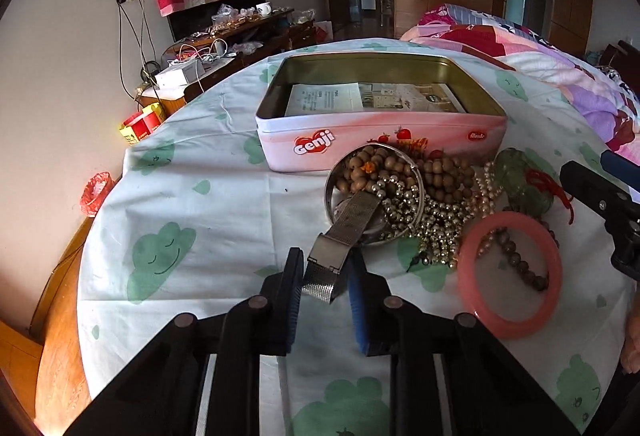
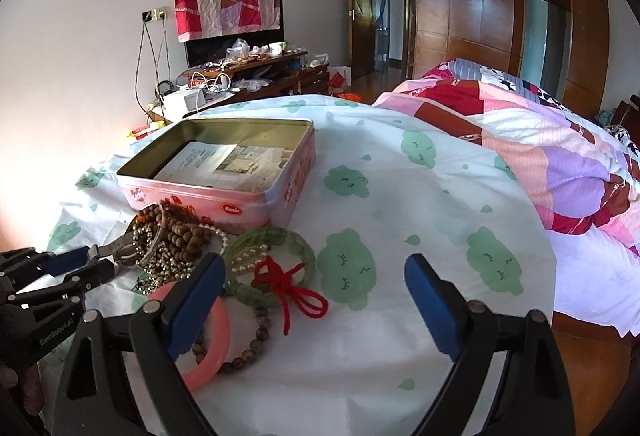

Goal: Organize jewelry
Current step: 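Grasp the silver watch with the left tool while the right tool grasps the red string knot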

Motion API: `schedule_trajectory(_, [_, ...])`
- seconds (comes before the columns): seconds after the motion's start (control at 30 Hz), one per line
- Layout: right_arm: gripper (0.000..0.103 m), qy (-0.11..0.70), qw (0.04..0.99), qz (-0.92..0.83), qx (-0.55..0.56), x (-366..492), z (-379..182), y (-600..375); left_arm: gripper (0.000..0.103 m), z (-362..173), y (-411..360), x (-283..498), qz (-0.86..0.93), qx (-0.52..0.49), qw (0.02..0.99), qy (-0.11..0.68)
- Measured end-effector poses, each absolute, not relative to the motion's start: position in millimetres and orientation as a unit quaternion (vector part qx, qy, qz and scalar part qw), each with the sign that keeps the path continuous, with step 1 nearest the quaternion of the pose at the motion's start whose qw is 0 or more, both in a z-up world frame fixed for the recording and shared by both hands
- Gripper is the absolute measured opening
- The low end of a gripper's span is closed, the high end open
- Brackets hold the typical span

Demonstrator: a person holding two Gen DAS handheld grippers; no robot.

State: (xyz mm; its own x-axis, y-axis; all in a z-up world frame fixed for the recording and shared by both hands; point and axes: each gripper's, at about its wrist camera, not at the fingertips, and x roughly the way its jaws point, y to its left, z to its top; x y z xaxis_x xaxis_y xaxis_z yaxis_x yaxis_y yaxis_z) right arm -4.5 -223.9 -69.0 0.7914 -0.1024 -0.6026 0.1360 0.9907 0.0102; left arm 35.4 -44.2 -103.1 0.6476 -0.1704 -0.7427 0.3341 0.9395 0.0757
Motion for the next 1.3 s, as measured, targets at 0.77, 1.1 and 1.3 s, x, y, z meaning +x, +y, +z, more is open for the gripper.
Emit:
schedule_trajectory(0.77, [0.069,0.339,0.939,-0.055,0.031,3.2,-69.1,-242.2,0.016,-43.2,-15.1,22.8,-0.15,0.055,0.93,0.331])
schedule_trajectory(1.1, [0.044,0.376,0.927,0.004,0.014,5.2,-83.3,-222.5,0.016,-44.3,-15.3,21.2,-0.148,0.055,0.93,0.333])
schedule_trajectory(1.3, [0.011,0.391,0.92,0.029,0.014,6.6,-89.8,-217.5,0.016,-44.2,-15.5,21.2,-0.148,0.056,0.93,0.333])
